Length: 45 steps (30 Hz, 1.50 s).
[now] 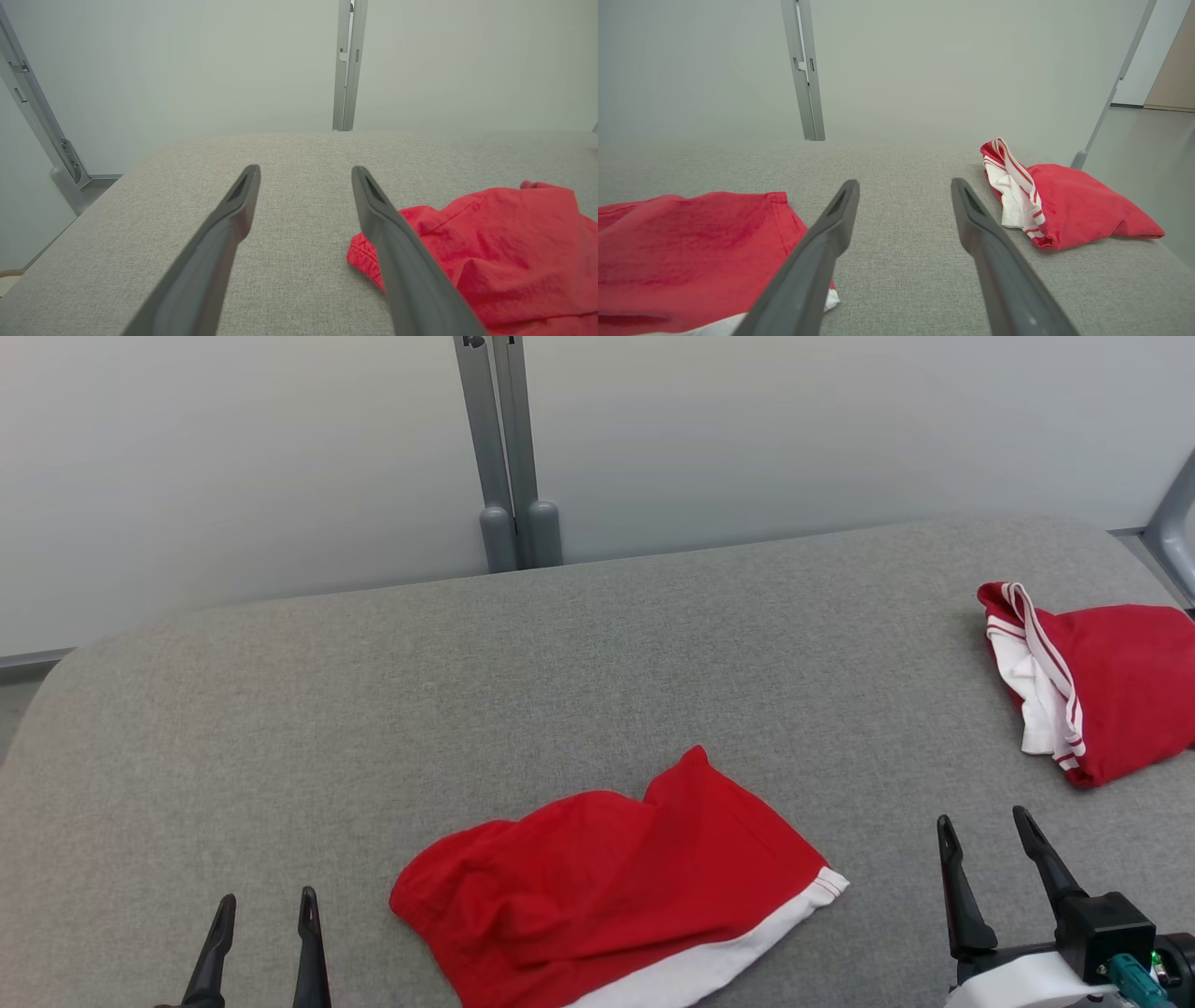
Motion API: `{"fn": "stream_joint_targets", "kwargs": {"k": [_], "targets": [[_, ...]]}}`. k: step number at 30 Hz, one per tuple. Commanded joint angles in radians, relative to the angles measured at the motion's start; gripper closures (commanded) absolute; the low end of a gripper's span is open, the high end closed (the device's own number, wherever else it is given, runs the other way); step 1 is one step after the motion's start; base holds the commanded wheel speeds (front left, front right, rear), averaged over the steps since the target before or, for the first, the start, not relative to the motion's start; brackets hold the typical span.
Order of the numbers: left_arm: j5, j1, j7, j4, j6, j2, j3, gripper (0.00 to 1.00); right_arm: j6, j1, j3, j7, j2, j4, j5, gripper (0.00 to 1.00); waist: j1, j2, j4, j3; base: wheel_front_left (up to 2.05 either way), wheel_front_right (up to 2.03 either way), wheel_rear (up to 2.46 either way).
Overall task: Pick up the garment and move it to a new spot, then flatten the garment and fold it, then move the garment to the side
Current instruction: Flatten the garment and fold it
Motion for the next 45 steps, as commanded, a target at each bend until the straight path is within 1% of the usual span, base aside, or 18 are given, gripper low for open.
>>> {"fn": "stream_joint_targets", "kwargs": {"k": [1, 11, 20, 22, 24, 26, 28, 34, 36, 40, 42, 45], "targets": [[0.008, -0.007, -0.003, 0.002, -0.010, -0.005, 0.012, 0.00, 0.000, -0.005, 0.002, -0.003, -0.002, 0.002, 0.002, 0.00, 0.0000, -0.0001, -0.003, 0.000, 0.00, 0.00, 0.00], [0.017, 0.000, -0.003, 0.013, -0.031, -0.013, 0.045, 0.00, 0.000, -0.005, 0.006, -0.003, -0.002, 0.002, -0.004, 0.00, 0.0000, -0.0001, 0.002, -0.002, 0.00, 0.00, 0.00], [-0.003, 0.001, -0.003, 0.023, -0.022, -0.014, 0.039, 0.00, 0.000, -0.020, 0.018, -0.003, -0.002, -0.010, 0.014, 0.00, 0.0000, -0.0001, 0.001, 0.003, 0.00, 0.00, 0.00], [-0.025, 0.020, -0.001, 0.078, -0.011, -0.014, 0.034, 0.00, 0.000, -0.029, 0.040, -0.003, -0.001, -0.022, 0.017, 0.00, 0.0000, -0.0001, -0.001, 0.002, 0.00, 0.00, 0.00], [-0.063, 0.025, 0.003, 0.157, -0.014, -0.014, 0.009, 0.00, 0.000, -0.031, 0.067, -0.003, -0.008, 0.006, 0.029, 0.00, 0.0000, -0.0001, -0.004, 0.000, 0.00, 0.00, 0.00], [-0.101, 0.004, 0.068, 0.199, -0.021, -0.014, -0.016, 0.00, 0.000, -0.047, 0.120, -0.002, -0.041, 0.070, 0.041, 0.00, 0.0000, -0.0001, -0.003, -0.001, 0.00, 0.00, 0.00], [-0.139, -0.010, 0.170, 0.201, -0.026, -0.012, -0.035, 0.00, 0.000, -0.082, 0.189, 0.055, -0.082, 0.142, 0.054, 0.00, 0.0000, -0.0001, 0.001, -0.001, 0.00, 0.00, 0.00], [-0.243, 0.030, 0.503, 0.091, -0.043, -0.013, -0.123, 0.00, 0.000, -0.197, 0.330, 0.249, -0.173, 0.276, 0.113, 0.00, 0.0000, -0.0001, 0.012, 0.007, 0.00, 0.00, 0.00], [-0.277, 0.050, 0.580, 0.042, -0.045, -0.013, -0.150, 0.00, 0.000, -0.239, 0.359, 0.287, -0.188, 0.314, 0.131, 0.00, 0.0000, -0.0001, 0.017, 0.013, 0.00, 0.00, 0.00], [-0.351, 0.092, 0.693, -0.043, -0.053, -0.012, -0.203, 0.00, 0.000, -0.288, 0.407, 0.350, -0.209, 0.380, 0.152, 0.00, 0.0000, -0.0001, 0.029, 0.023, 0.00, 0.00, 0.00], [-0.368, 0.104, 0.728, -0.063, -0.058, 0.000, -0.221, 0.00, 0.000, -0.306, 0.429, 0.361, -0.213, 0.404, 0.160, 0.00, 0.0000, -0.0001, 0.034, 0.028, 0.00, 0.00, 0.00], [-0.387, 0.110, 0.755, -0.072, -0.062, 0.003, -0.245, 0.00, 0.000, -0.325, 0.457, 0.366, -0.217, 0.435, 0.171, 0.00, 0.0000, -0.0001, 0.038, 0.037, 0.00, 0.00, 0.00]]}}
